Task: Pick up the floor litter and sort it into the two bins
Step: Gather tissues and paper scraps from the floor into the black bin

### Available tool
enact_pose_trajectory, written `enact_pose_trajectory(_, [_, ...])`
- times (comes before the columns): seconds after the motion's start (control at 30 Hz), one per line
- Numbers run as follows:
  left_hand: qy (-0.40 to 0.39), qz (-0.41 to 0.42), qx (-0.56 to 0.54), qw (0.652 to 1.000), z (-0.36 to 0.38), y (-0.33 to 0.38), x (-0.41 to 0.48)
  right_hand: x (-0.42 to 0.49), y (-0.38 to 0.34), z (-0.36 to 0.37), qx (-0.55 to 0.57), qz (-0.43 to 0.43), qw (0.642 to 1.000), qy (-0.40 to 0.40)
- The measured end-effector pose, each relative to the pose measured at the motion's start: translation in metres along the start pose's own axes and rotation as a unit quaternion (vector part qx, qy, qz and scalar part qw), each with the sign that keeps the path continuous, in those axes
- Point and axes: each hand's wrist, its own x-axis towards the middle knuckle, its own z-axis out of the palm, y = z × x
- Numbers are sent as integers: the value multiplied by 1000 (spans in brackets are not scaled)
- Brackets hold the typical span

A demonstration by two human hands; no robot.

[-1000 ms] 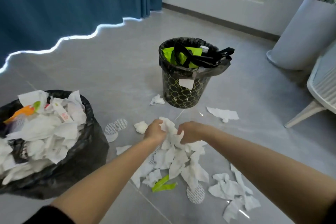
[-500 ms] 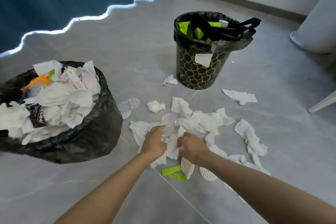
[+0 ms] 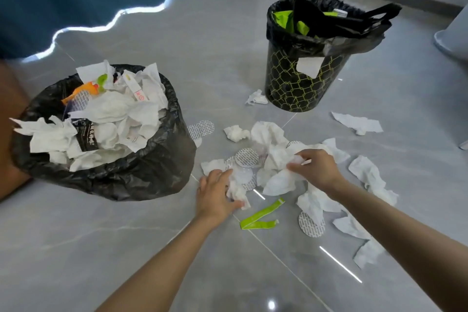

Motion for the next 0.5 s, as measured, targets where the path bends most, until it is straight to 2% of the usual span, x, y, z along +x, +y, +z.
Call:
enact_pose_trajectory(0.07, [33,8,-49,998,3,0,-2,-1,-1,0,31,7,999,6])
enact_pose_trajectory(0.2, [49,-19,-120,991,0,0,-4,-2,-6,-1,66,-4,998,8])
enact_pose_trajectory(0.27, [89,-29,-144,985,-8,5,-5,-2,-14,-1,88,-15,996,4])
enact_pose_trajectory(0.5, [211,29,-263,941,-85,45,-6,-3,-72,-14,155,-69,985,18])
